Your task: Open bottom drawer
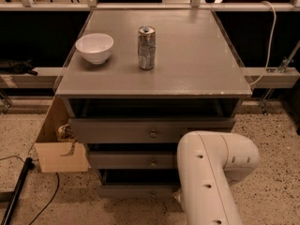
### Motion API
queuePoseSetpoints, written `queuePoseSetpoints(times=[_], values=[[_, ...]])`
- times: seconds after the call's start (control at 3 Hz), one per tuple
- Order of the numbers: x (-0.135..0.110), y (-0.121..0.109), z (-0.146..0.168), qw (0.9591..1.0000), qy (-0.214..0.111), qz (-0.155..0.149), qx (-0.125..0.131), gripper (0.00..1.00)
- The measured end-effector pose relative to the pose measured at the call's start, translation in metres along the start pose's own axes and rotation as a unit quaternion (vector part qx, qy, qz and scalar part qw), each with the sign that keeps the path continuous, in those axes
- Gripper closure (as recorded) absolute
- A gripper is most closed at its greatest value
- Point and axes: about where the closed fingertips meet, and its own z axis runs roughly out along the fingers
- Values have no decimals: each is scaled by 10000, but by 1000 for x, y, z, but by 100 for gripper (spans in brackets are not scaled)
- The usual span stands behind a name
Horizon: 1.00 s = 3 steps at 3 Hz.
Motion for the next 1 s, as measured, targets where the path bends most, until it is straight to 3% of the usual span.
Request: queuePoseSetpoints(times=[0.33, 1.0], values=[[11, 14, -13, 9998, 20, 215, 7, 100], [18, 24, -23, 9995, 72, 303, -27, 100]])
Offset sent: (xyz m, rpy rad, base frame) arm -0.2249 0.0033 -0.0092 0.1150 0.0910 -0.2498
